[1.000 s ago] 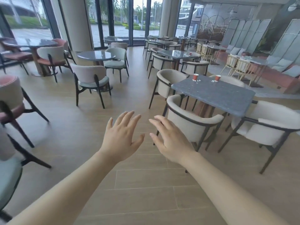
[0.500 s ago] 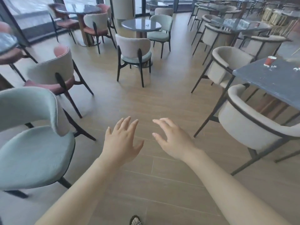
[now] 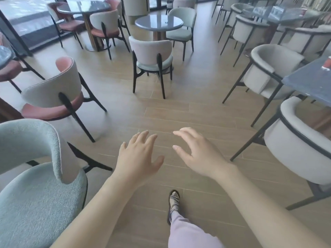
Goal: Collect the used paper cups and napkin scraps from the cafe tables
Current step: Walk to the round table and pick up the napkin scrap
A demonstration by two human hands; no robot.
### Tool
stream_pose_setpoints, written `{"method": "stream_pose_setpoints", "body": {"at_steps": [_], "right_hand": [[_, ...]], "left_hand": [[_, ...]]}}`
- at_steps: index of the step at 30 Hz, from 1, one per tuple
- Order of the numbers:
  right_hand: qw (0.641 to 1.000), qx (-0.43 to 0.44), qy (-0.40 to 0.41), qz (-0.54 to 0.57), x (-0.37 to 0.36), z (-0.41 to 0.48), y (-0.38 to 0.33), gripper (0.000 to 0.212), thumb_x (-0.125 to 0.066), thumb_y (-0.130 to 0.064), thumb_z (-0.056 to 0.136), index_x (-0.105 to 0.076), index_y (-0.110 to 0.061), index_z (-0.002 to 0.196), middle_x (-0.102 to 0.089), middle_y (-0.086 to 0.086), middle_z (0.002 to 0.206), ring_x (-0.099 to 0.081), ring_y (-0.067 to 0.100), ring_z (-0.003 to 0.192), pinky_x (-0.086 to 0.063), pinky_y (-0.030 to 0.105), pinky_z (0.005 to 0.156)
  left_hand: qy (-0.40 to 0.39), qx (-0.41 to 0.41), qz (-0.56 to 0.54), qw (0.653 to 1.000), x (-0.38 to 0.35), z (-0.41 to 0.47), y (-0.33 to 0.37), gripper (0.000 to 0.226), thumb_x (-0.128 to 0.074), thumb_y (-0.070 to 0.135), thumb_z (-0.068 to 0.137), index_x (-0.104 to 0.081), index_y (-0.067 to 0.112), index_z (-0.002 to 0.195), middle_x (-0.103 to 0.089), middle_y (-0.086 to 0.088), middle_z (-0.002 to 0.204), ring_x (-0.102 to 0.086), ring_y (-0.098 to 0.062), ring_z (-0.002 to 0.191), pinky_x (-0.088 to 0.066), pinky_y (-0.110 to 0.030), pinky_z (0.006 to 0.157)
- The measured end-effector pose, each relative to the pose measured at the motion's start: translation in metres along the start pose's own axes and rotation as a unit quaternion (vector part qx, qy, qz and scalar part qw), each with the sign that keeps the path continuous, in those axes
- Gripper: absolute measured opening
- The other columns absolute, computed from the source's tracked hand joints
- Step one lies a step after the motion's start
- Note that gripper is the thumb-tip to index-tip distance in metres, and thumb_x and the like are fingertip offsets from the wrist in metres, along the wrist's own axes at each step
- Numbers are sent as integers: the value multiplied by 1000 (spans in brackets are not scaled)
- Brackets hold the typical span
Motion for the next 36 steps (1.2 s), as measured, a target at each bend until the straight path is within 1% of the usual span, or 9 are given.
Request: {"method": "stream_pose_setpoints", "body": {"at_steps": [2,6,12,18,22,26,31,34,36], "right_hand": [[1000,-7,14,-5,5,39,20,42,-43,-44,92,-44,-28,130,-42,-11,133,-42,11,118,-37,27,86],[999,-4,30,-23,17,126,60,40,-44,-43,92,-44,-27,129,-42,-11,133,-41,10,118,-30,23,84],[998,-2,44,-36,41,264,101,42,-41,-43,93,-43,-26,131,-41,-9,135,-38,11,122,-35,30,95],[999,32,16,-36,33,395,116,43,-41,-45,92,-43,-25,131,-42,-10,131,-38,11,121,-35,31,96],[997,61,-8,-38,10,488,119,43,-47,-39,90,-41,-27,131,-40,-11,132,-37,10,123,-37,34,99],[996,81,-9,-41,-6,594,121,44,-51,-34,89,-42,-25,132,-42,-9,131,-41,12,120,-40,33,96],[997,64,-3,-44,-6,710,139,43,-51,-32,89,-43,-26,130,-42,-9,130,-41,12,118,-41,33,93],[998,38,4,-45,-3,764,164,42,-51,-31,89,-43,-26,130,-42,-8,131,-41,13,118,-41,35,94],[999,9,11,-42,-1,787,187,41,-51,-30,89,-44,-25,130,-42,-6,131,-41,15,118,-40,37,94]], "left_hand": [[-4,-14,0,1000,-1,48,-1,62,-43,57,85,-27,30,139,-24,5,152,-19,-15,140,-29,-44,108],[-3,-33,2,999,2,153,-5,58,-40,56,87,-29,31,138,-22,5,153,-19,-14,140,-28,-44,109],[6,-56,18,998,30,298,-21,52,-31,54,91,-28,34,139,-18,5,154,-17,-13,141,-27,-46,109],[4,-5,1,1000,33,400,-81,53,-28,57,91,-28,37,139,-18,6,154,-15,-11,141,-25,-43,110],[9,16,-7,1000,35,473,-132,54,-31,57,90,-27,35,139,-18,6,154,-15,-12,141,-25,-44,110],[18,22,-9,1000,45,562,-186,54,-34,56,90,-27,33,139,-20,5,153,-18,-13,140,-27,-42,109],[8,-1,-3,1000,61,680,-230,56,-36,55,90,-25,31,139,-23,4,152,-21,-16,139,-29,-43,107],[3,-41,6,999,61,748,-235,55,-38,54,89,-27,31,138,-26,6,150,-24,-15,138,-31,-42,106],[-17,-72,6,997,53,787,-229,54,-40,53,89,-29,30,136,-27,6,149,-24,-16,137,-31,-42,106]]}}
Point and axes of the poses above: each hand's wrist, its own z-axis towards the middle knuckle, its own x-axis out of the back of the hand, y = z × x, the point moved 8 cm from there along z, towards the middle knuckle
